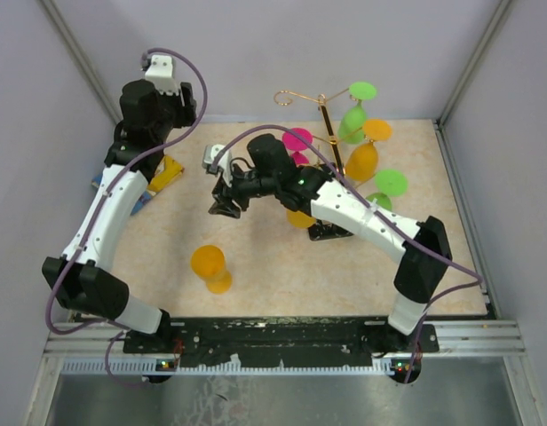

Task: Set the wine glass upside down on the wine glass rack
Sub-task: Pick up the wine glass at the center of the board.

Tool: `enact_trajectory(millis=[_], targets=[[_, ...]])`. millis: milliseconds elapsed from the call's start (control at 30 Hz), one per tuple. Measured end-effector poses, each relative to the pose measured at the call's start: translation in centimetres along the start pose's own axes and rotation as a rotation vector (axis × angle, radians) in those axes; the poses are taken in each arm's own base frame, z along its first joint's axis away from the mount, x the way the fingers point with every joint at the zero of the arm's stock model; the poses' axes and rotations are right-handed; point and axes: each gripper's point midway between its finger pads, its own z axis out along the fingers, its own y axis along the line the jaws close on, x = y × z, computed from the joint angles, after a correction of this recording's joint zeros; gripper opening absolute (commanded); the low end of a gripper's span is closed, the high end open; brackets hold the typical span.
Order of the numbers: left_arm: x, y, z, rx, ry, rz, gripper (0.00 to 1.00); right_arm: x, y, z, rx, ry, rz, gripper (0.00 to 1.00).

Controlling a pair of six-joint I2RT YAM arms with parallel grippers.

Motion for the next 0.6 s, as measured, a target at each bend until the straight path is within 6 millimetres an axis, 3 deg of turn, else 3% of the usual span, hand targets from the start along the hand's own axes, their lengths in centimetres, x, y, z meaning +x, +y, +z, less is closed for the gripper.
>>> enact_trajectory(millis=[100,267,600], targets=[[0.2,0.4,-0.1,-0.017,0.009,0.011,0.69,1.0,0.7,0.7,-0.030,0.040,0.001,0.40],[0.3,1.1,-0.4,-0.056,0.010,0.012,0.70,3.1,1.8,1.2,-0.070,0.108,0.023,0.38],[0.0,1.7,-1.4,-0.087,0.001,0.009,0.70,4.2,4.0,1.5,-0.132,0.162,0.044,0.37]])
